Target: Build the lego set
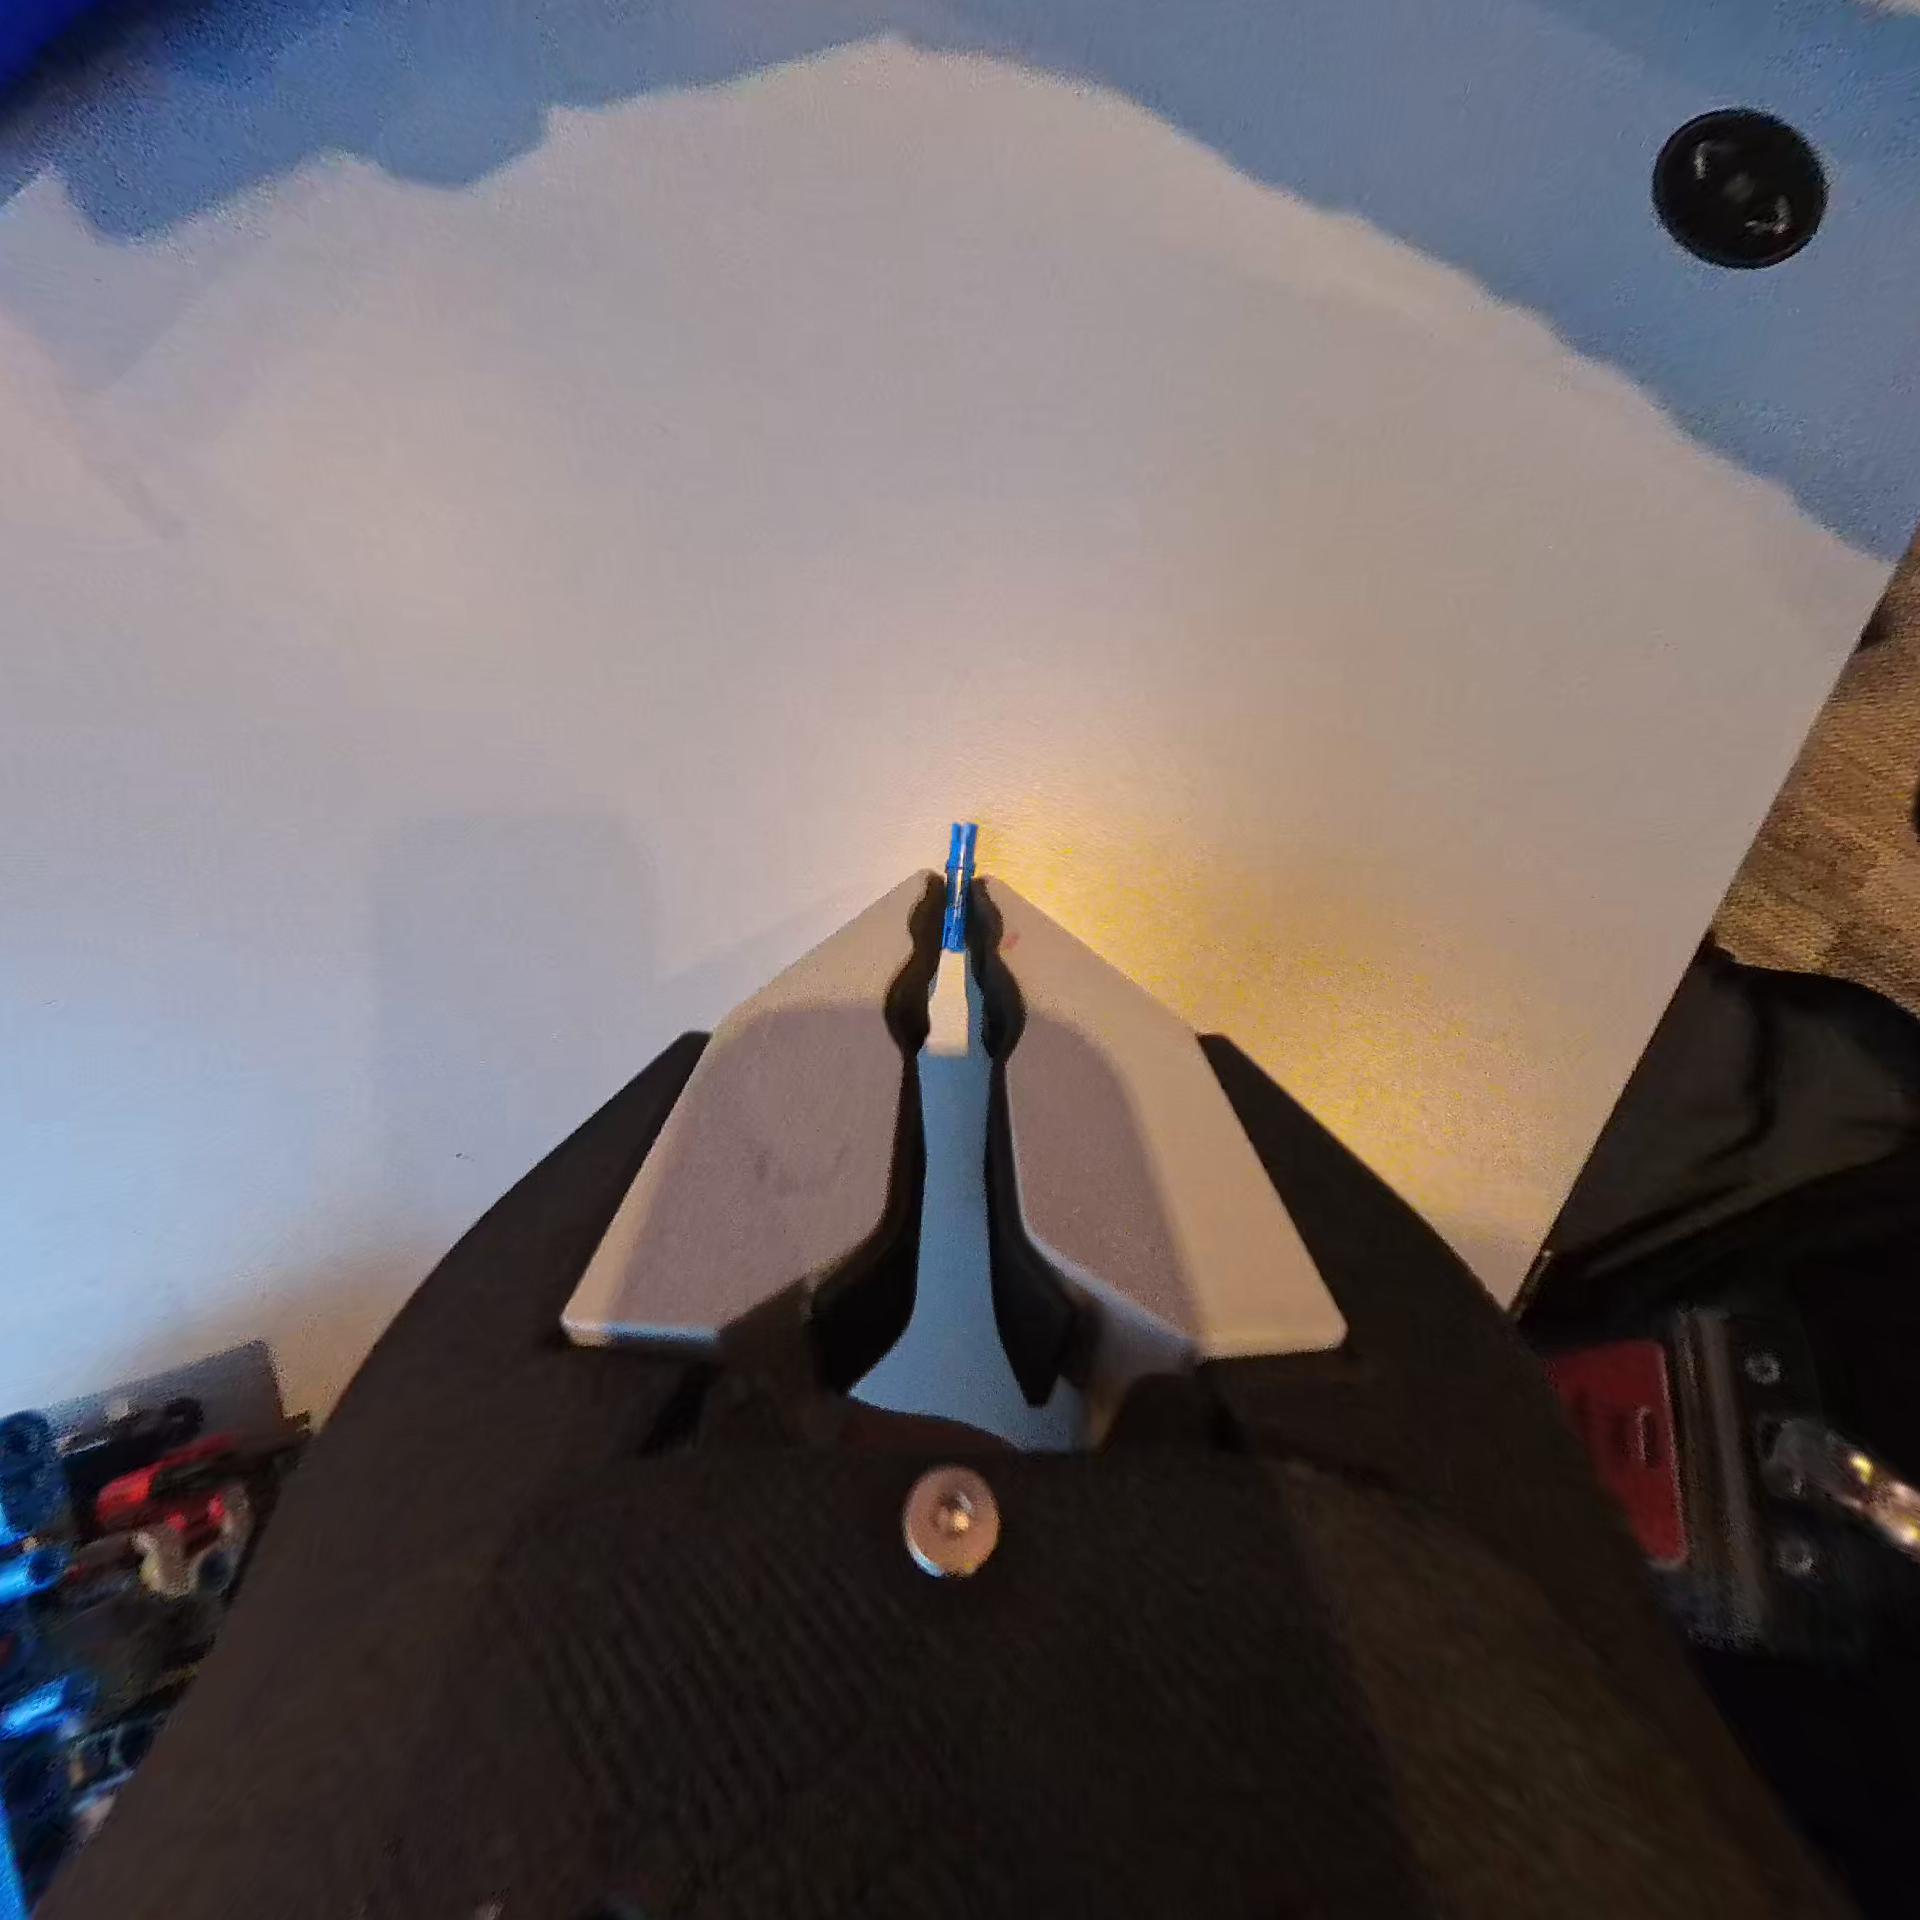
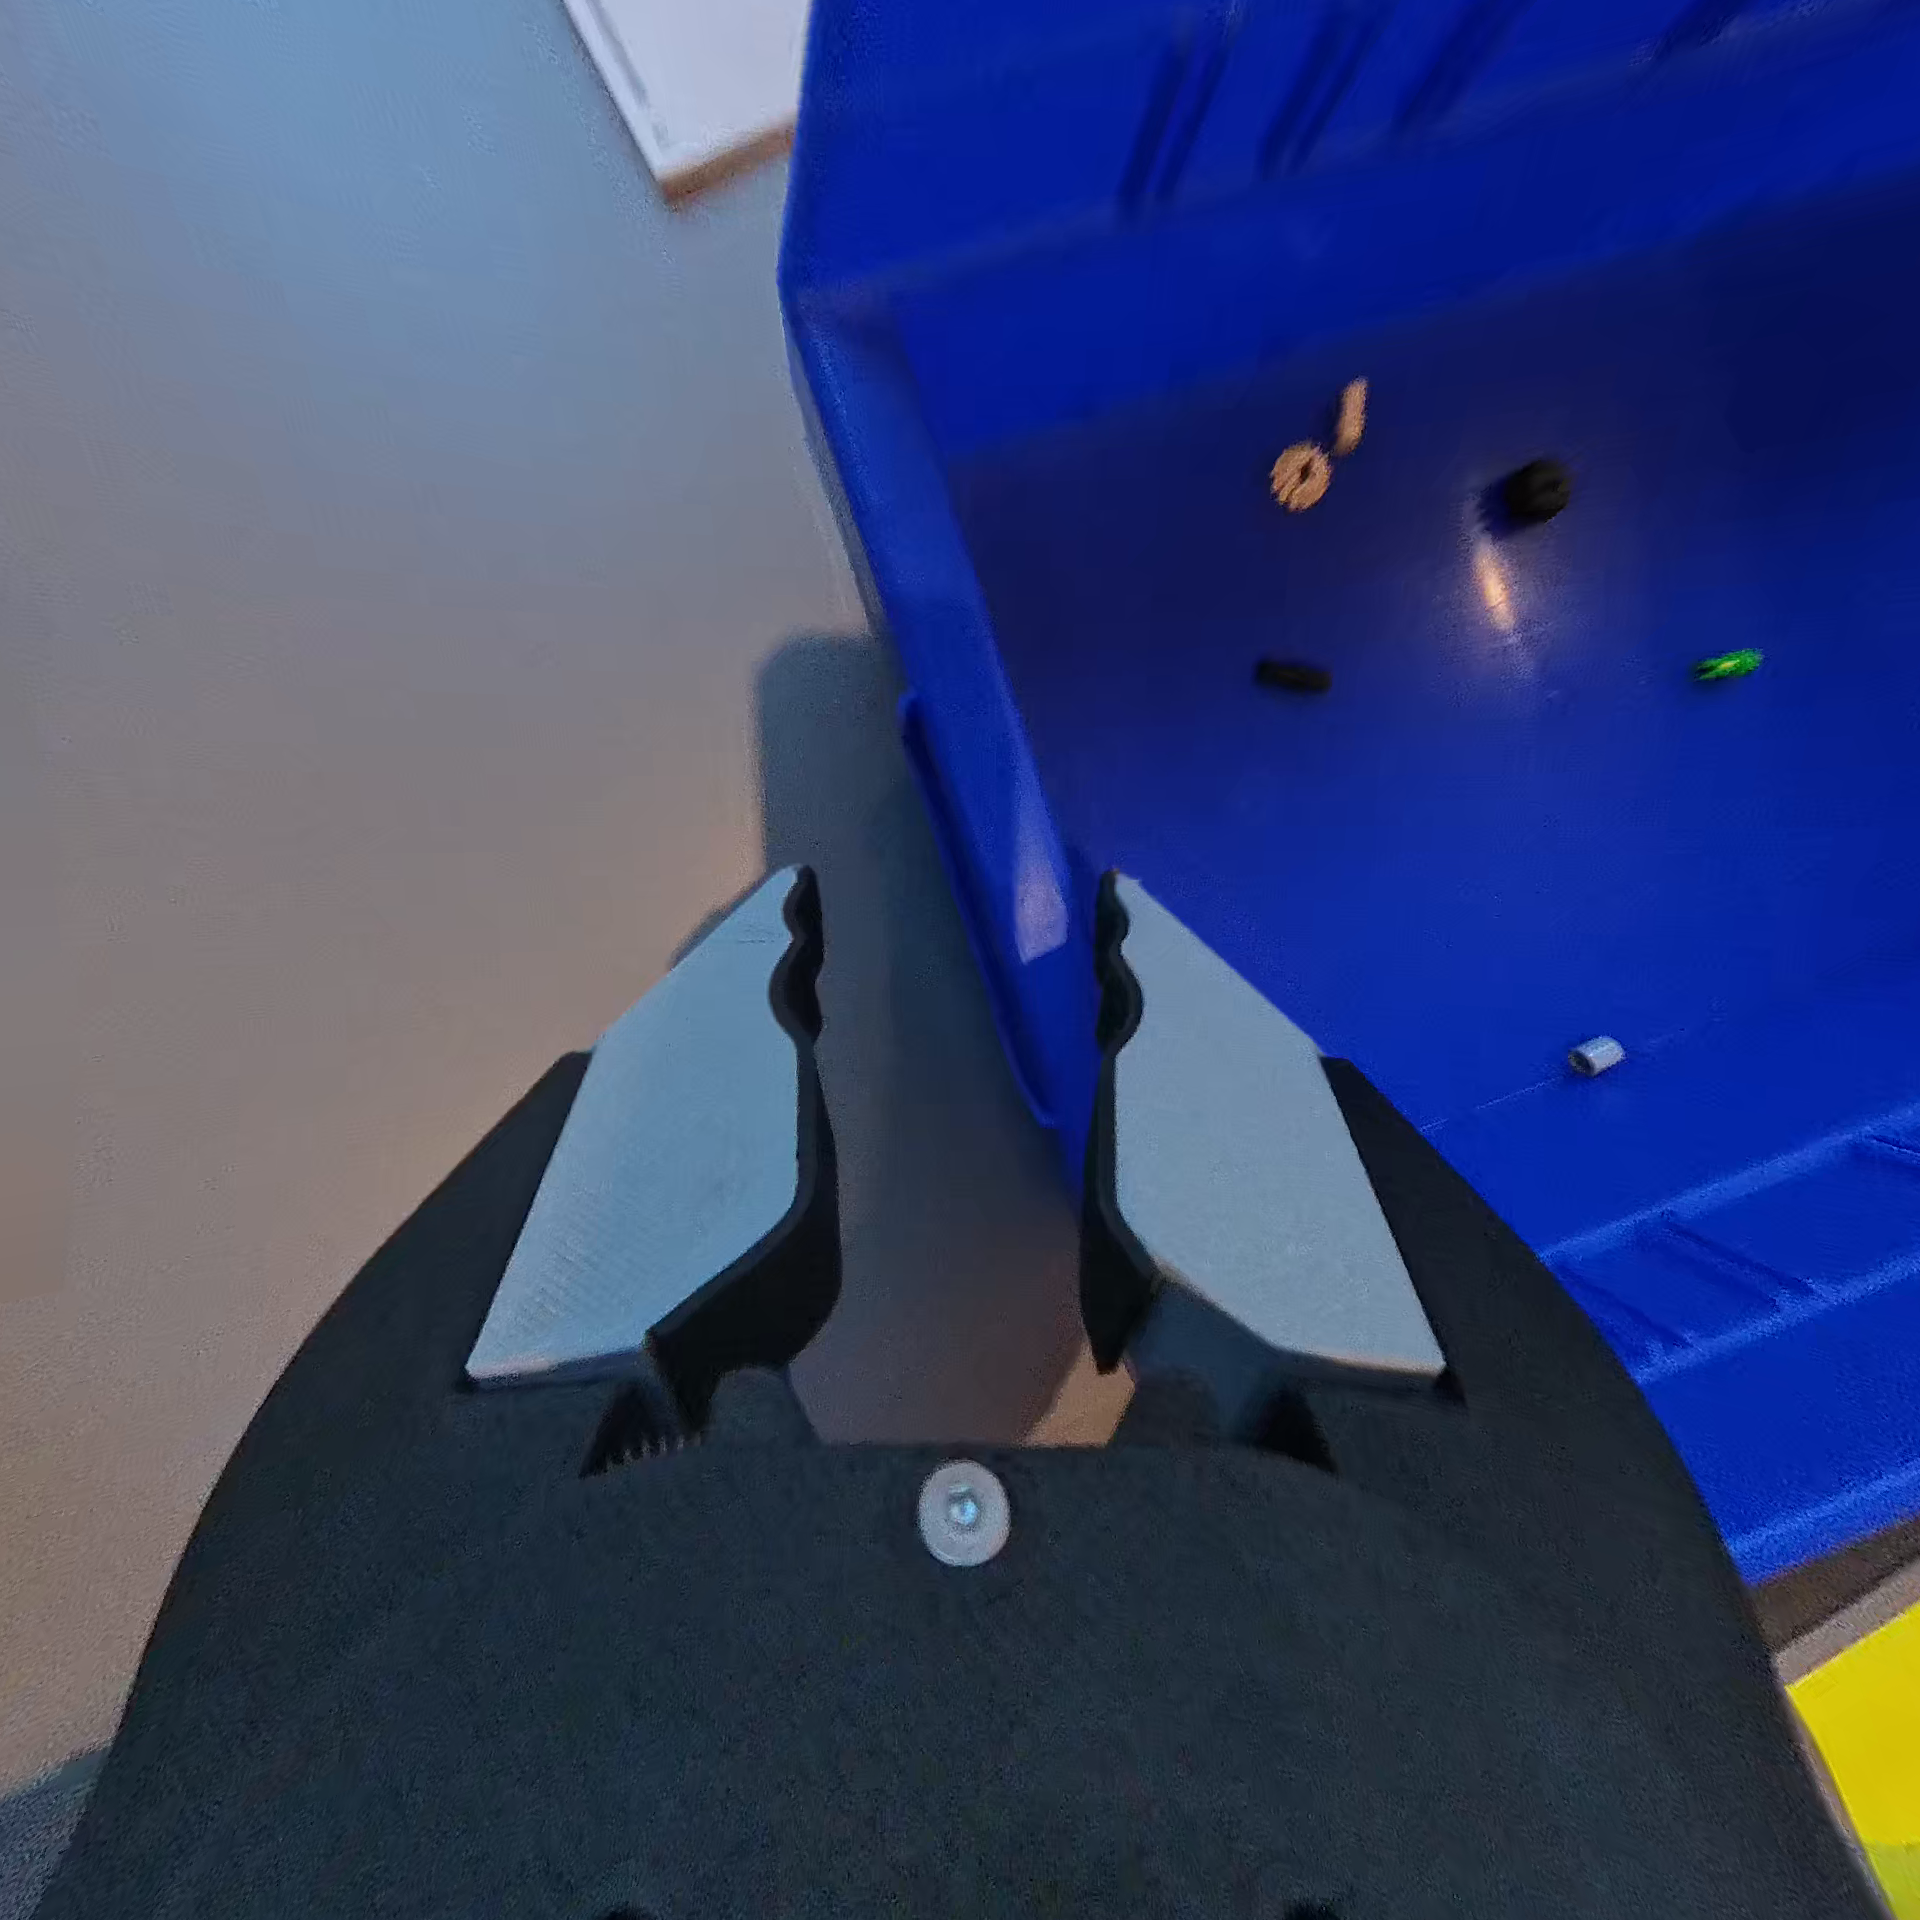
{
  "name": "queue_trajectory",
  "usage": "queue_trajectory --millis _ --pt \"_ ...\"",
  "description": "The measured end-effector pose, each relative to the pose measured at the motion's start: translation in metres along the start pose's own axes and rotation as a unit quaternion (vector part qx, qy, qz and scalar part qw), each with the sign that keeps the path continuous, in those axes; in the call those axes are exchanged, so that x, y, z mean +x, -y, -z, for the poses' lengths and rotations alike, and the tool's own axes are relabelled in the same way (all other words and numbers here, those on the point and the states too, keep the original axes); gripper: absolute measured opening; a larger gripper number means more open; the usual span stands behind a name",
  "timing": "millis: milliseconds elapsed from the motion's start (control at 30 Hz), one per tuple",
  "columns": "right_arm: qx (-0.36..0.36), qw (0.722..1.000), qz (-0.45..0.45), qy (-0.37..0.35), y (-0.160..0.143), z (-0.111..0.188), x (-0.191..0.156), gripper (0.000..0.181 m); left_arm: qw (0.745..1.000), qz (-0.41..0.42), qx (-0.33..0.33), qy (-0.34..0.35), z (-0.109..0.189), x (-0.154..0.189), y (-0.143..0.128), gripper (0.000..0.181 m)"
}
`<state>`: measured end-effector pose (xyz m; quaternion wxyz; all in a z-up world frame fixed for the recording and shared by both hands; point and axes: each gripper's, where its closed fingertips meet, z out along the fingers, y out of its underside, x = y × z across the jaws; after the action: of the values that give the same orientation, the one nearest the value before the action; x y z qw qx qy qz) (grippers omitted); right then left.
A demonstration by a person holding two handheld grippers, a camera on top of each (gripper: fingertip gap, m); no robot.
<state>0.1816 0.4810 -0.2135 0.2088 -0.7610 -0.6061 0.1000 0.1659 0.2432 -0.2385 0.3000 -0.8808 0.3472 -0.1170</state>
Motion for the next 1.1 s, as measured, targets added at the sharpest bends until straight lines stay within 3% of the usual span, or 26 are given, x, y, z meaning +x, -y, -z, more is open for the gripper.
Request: queue_trajectory --millis 167,367,433,500,600,733,800,900,1100 --pt "-0.038 0.999 0.016 0.024 -0.021 0.011 -0.009 0.022 0.999 -0.007 0.032 -0.018 -0.001 0.005 0.003 0.001" --pt "-0.05 0.997 0.066 0.001 -0.051 0.035 -0.052 0.025 0.997 -0.015 0.067 -0.037 -0.001 0.004 0.003 0.001" --pt "0.018 0.999 0.039 -0.027 -0.039 0.051 -0.064 0.032 0.996 -0.02 0.08 -0.039 0.002 0.002 0.003 0.001" --pt "0.133 0.99 -0.006 -0.045 -0.018 0.077 -0.083 0.032 0.993 -0.034 0.108 -0.039 0.01 -0.001 0.008 0.001" --pt "0.298 0.952 -0.067 0.011 0.004 0.103 -0.134 0.022 0.991 -0.044 0.121 -0.032 0.023 -0.007 0.008 0.001" --pt "0.336 0.928 -0.078 0.143 -0.005 0.088 -0.211 0.013 0.976 -0.114 0.183 -0.014 0.05 -0.002 0.004 0.001" --pt "0.349 0.919 -0.057 0.172 -0.008 0.082 -0.238 0.005 0.968 -0.151 0.198 0.014 0.058 0.0 -0.002 0.001" --pt "0.349 0.912 -0.027 0.215 -0.005 0.073 -0.27 0.007 0.953 -0.212 0.206 0.062 0.06 0.004 -0.01 0.001" --pt "0.312 0.938 0.068 0.137 -0.007 0.053 -0.271 0.016 0.913 -0.312 0.227 0.13 0.061 0.014 -0.012 0.001"
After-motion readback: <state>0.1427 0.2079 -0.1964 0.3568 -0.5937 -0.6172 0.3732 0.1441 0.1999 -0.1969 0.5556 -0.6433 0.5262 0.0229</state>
